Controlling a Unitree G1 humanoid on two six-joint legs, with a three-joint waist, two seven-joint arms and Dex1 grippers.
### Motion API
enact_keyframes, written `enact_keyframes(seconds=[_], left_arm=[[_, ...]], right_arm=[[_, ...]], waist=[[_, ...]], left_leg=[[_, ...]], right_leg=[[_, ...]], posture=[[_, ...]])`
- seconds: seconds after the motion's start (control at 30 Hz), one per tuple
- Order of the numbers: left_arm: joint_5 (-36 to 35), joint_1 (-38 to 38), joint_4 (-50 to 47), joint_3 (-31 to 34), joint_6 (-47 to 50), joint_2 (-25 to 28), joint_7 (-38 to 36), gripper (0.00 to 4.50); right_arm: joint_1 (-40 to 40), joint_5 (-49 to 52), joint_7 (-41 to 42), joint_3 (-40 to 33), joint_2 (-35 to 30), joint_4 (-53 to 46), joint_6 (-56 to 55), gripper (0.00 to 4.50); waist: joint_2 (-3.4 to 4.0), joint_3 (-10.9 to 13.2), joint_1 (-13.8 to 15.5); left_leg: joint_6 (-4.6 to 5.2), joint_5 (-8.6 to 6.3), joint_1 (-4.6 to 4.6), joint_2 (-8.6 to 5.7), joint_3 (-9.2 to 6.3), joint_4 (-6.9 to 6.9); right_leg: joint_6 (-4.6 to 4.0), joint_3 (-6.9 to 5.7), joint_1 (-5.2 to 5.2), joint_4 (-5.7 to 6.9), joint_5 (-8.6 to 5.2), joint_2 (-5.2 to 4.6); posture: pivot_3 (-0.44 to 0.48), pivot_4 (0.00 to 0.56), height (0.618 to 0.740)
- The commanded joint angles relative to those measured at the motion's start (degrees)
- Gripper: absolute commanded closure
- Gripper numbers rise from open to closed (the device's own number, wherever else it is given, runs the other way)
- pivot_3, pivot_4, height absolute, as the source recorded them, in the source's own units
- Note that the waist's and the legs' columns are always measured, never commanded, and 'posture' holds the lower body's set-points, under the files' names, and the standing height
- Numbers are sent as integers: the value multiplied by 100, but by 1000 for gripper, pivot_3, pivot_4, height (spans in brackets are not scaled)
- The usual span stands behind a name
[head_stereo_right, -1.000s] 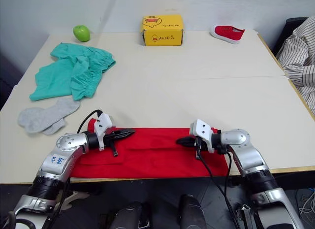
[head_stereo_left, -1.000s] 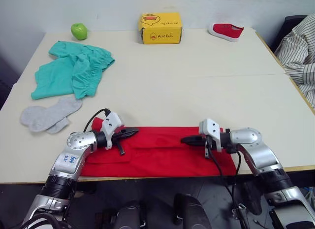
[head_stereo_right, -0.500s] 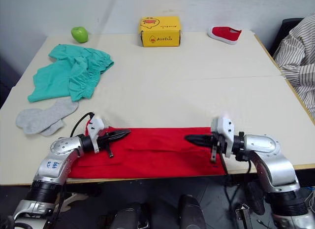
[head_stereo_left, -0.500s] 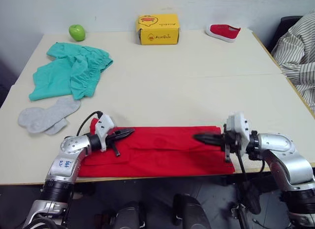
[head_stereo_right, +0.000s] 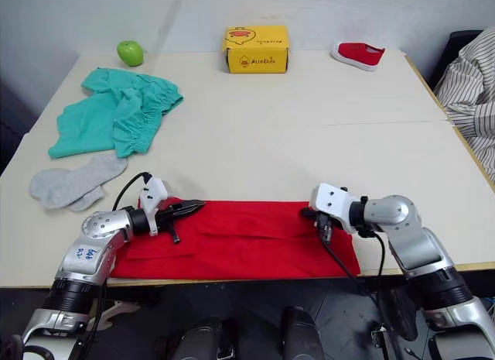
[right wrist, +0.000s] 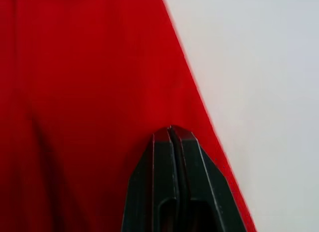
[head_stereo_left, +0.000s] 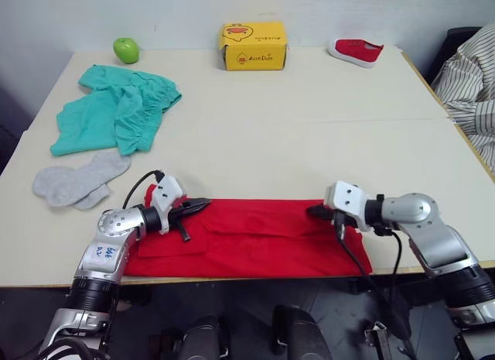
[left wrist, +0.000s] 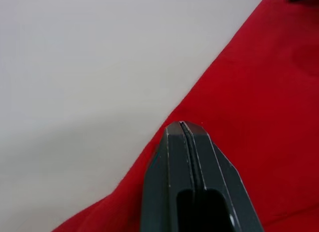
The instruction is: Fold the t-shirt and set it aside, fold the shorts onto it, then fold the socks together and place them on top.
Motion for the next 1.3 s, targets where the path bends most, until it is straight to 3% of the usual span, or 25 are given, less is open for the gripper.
enact_keyframes(seconds=[0.03, 0.17, 0.37, 0.57, 0.7, 0.87, 1.07, 1.3], left_arm=[[195, 93, 89, 0, 214, -15, 262, 4500], [200, 152, 115, 2, 282, 11, 318, 4500], [114, 258, 105, 129, 155, 58, 295, 4500], [-358, 332, 51, 494, -345, 39, -246, 4500], [-464, 294, 61, 596, -403, 67, -412, 4500], [-344, 224, 134, 624, -405, 65, -368, 4500], [-111, 207, 230, 564, -225, 140, -161, 4500], [-76, 292, 261, 654, -88, 197, 38, 4500]], right_arm=[[247, -57, 312, -302, -523, 168, -300, 4470], [761, 144, 853, -504, -1129, 181, -419, 4470], [1722, 1445, 1927, -1354, -1699, -574, -115, 4470], [1241, 2226, 1306, -1988, -1087, -658, 383, 4470], [648, 1987, 310, -1564, -199, -804, 737, 4470], [285, 920, -662, -763, 470, -669, 799, 4470], [742, 579, -138, -585, 186, -252, -37, 4470], [1847, 1192, 673, -1321, -481, -641, -430, 4470]], waist=[[-1, 0, 9], [-18, -13, 19], [-31, -31, 43], [-29, -32, -15], [-30, -32, 2], [-29, -32, 19], [-29, -32, 82], [-30, -33, 122]], left_leg=[[0, 0, 1, 0, 0, 0], [1, 0, 9, 0, -2, 0], [1, -2, 21, 6, -8, -2], [-10, -4, 29, 20, -4, -2], [-15, -7, 20, 19, -6, -3], [-14, -6, -1, 11, -5, -2], [1, -12, -9, 1, -4, -2], [3, -12, 6, 4, -2, -2]], right_leg=[[0, 0, 0, 0, 0, 0], [1, -1, 12, -5, 1, -1], [1, -6, 27, -13, 0, 0], [-5, -9, 27, -12, -3, 1], [-11, -12, 17, -9, -6, -2], [-11, -13, -5, 0, -6, -3], [-5, -11, -3, -2, -3, -3], [-4, -10, 10, -13, -3, -2]], posture=[[0, 150, 740], [0, 150, 740], [0, 150, 740], [0, 150, 740], [0, 150, 740], [0, 150, 740], [0, 150, 740], [0, 150, 740]])
